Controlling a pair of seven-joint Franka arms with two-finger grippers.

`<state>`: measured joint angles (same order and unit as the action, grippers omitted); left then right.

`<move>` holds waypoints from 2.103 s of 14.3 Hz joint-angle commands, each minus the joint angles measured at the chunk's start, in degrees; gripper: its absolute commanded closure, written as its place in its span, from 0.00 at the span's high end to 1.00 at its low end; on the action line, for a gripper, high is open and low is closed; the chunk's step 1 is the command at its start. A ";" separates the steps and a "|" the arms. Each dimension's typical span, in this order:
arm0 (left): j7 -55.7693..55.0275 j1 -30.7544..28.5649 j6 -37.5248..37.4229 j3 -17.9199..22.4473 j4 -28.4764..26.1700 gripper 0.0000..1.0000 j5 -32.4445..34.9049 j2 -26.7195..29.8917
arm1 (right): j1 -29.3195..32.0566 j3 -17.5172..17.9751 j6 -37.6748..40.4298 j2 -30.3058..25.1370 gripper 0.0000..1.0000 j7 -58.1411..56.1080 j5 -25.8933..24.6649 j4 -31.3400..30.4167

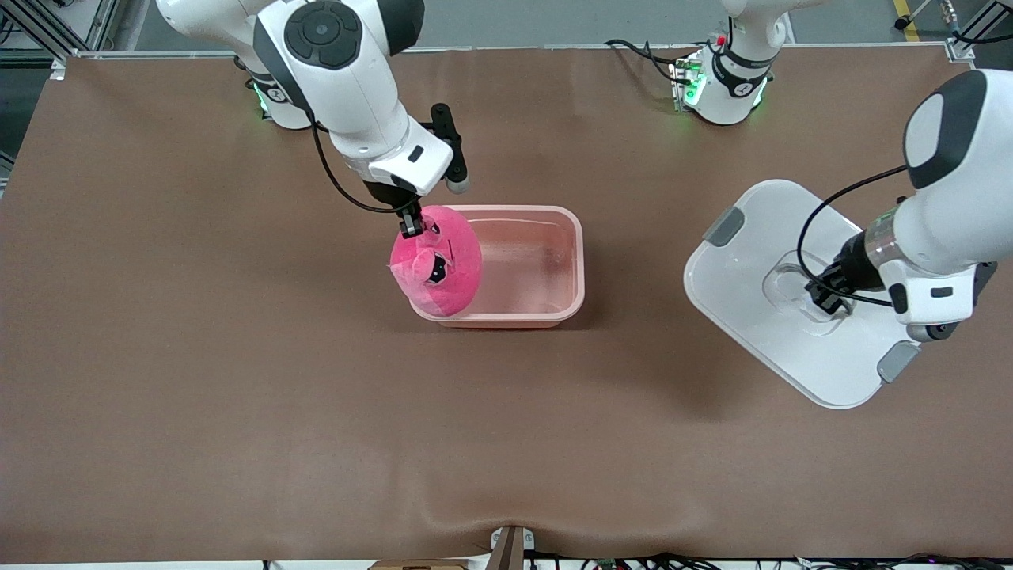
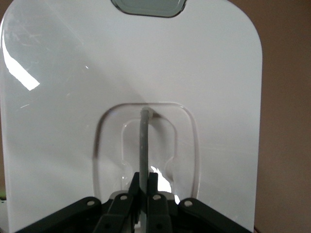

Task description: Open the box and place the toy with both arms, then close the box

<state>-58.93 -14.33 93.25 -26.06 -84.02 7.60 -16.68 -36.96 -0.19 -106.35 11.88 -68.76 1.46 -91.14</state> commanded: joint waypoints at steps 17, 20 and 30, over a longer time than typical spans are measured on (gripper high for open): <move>15.16 -4.21 -8.96 -0.30 -0.10 0.00 -1.18 4.11 | 3.38 0.10 -0.27 0.60 1.00 -5.07 0.91 0.09; 15.16 -4.21 -9.49 -0.30 -0.18 0.00 -1.18 4.20 | 6.36 0.10 0.17 0.51 1.00 -5.16 3.36 0.09; 15.07 -4.21 -10.10 -0.39 -0.18 0.00 -1.79 4.28 | 21.30 -0.17 11.07 -3.70 1.00 8.27 3.11 -0.27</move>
<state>-44.93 -17.92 84.18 -26.36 -83.68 7.49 -14.16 -20.09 -1.34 -96.93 10.02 -63.02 4.44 -91.07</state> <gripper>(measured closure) 0.930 0.000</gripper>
